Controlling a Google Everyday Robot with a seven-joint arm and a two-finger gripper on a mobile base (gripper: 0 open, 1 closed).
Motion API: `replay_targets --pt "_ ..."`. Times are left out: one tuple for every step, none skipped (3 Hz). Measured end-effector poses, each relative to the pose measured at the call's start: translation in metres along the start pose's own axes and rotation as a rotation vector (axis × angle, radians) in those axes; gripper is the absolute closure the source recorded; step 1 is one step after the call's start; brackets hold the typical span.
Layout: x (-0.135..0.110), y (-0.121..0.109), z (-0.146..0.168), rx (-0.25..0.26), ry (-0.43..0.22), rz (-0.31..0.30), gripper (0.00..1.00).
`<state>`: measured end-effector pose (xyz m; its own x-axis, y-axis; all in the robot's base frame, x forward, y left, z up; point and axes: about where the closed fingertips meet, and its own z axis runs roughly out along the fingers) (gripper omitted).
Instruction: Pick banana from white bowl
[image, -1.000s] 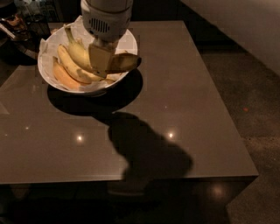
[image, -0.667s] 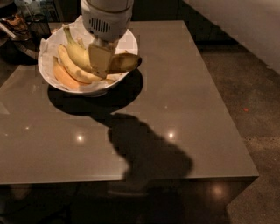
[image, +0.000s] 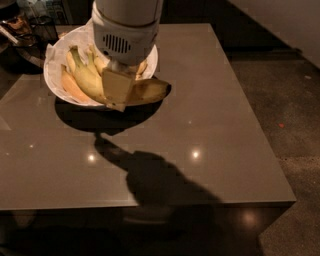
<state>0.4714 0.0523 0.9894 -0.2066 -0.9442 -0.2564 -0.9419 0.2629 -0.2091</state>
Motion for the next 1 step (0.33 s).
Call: replay_targets --pt "0.0000 0.0000 0.0000 0.000 0.000 0.000 1.00"
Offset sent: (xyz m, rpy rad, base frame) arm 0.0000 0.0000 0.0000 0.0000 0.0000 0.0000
